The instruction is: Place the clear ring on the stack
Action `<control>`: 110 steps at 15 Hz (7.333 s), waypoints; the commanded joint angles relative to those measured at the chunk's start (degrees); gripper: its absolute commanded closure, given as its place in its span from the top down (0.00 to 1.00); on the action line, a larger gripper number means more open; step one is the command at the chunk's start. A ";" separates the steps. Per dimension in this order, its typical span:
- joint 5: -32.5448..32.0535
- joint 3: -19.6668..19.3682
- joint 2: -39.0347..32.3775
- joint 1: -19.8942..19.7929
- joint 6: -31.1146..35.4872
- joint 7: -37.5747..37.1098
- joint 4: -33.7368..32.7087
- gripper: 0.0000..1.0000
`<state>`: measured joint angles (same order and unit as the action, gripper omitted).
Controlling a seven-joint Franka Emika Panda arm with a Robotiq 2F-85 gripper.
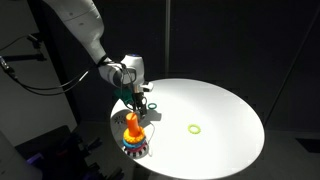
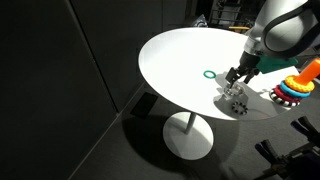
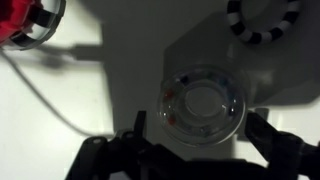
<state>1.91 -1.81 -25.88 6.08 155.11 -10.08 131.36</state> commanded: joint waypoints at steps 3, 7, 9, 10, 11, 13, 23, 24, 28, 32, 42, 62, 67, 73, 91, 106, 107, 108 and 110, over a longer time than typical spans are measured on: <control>-0.28 0.28 0.02 -0.32 -0.15 -0.18 -0.10 1.00; -0.67 0.08 -0.07 0.10 0.52 -0.54 0.10 1.00; -0.85 0.00 -0.30 0.30 0.92 -0.72 0.14 1.00; -0.80 0.05 -0.50 0.26 1.04 -0.67 0.09 1.00; -0.81 0.01 -0.68 0.28 0.96 -0.71 0.00 1.00; -0.97 -0.18 -1.00 0.43 0.87 -0.86 -0.15 1.00; -1.80 -0.68 -2.56 1.23 1.66 -1.37 -1.13 1.00; -1.68 -0.60 -2.81 1.22 1.96 -1.28 -1.24 1.00; -1.73 -0.92 -3.68 1.61 3.10 -1.44 -1.60 1.00; -1.74 -1.36 -3.76 1.98 2.96 -1.74 -2.13 0.70; -5.03 -3.90 6.68 3.14 -3.60 -3.44 -0.32 0.70; -4.53 -5.85 43.29 -12.17 -24.25 9.00 17.78 0.70; -5.35 -7.76 48.60 -15.88 -23.95 11.81 21.50 0.70; -7.50 -7.52 49.45 -17.84 -17.63 11.71 24.38 0.70; -2.66 -9.61 44.19 -16.22 -12.59 16.11 25.88 0.70; 5.50 -10.81 41.73 -13.62 -11.82 22.00 24.83 0.70; 4.53 -10.32 41.59 -13.90 -11.96 21.04 24.67 0.70; 2.94 -9.55 41.28 -14.35 -12.39 19.69 24.34 0.70; -1.03 -7.86 40.79 -15.28 -12.99 16.60 23.65 0.70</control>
<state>5.17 -11.81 16.17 -7.96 143.19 10.15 156.95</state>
